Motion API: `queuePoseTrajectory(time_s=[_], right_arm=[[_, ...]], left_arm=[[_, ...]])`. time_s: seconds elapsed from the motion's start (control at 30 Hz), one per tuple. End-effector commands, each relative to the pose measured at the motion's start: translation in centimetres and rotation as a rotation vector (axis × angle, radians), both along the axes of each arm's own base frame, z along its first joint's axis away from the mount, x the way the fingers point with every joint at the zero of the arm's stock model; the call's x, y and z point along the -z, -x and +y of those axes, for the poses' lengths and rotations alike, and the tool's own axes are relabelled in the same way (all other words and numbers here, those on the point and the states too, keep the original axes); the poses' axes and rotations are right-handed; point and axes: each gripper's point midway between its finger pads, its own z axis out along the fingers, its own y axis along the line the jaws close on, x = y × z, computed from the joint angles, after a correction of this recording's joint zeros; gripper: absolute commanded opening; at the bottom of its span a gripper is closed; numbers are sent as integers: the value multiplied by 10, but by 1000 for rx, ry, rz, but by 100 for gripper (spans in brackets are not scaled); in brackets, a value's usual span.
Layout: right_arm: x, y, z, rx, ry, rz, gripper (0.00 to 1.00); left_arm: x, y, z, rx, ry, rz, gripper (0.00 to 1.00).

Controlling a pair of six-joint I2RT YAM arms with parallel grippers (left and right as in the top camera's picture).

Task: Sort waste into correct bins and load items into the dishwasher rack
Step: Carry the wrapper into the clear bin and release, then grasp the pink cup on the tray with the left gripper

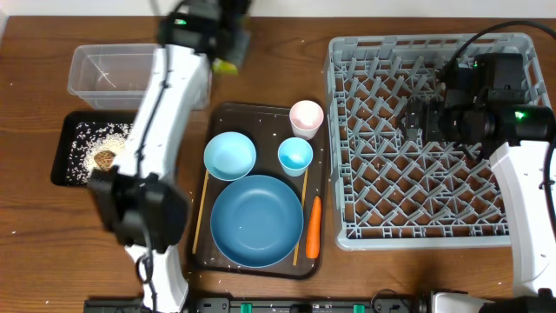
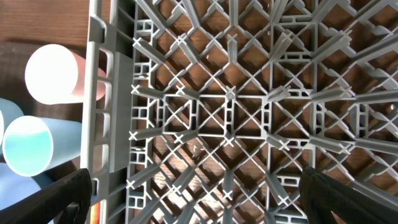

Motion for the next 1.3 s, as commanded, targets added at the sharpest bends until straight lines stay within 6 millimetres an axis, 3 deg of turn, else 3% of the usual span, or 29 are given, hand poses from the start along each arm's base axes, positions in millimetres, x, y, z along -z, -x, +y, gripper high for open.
queuePoseTrajectory(time_s=[0.0, 0.23, 0.27, 0.33, 0.4, 0.5, 0.77, 0.97, 1.1, 1.27], right_arm=[[1, 0, -4, 9, 3, 5, 98], [1, 0, -4, 10, 2, 6, 99], [1, 0, -4, 9, 2, 6, 99], [0, 0, -4, 9, 3, 3, 99], [0, -1, -4, 9, 3, 1, 99], [0, -1, -4, 9, 3, -1, 99], [0, -2, -4, 10, 2, -3, 99], [-1, -2, -3, 23, -10, -3, 99], [-1, -2, -2, 20, -16, -3, 98], [-1, -2, -1, 20, -17, -3, 96]], left_arm=[[30, -15, 56, -143, -47, 42, 6], [72, -36, 138, -292, -46, 74, 7], [82, -35, 146, -306, -47, 94, 11], [96, -32, 156, -324, -49, 131, 45], [103, -28, 160, -330, -51, 159, 68], [100, -23, 159, -329, -52, 171, 74], [53, -4, 135, -298, -37, 136, 76], [18, 32, 91, -215, 79, 174, 76], [15, 55, 48, -87, 174, 252, 76], [32, 79, 11, 7, 151, 360, 76]])
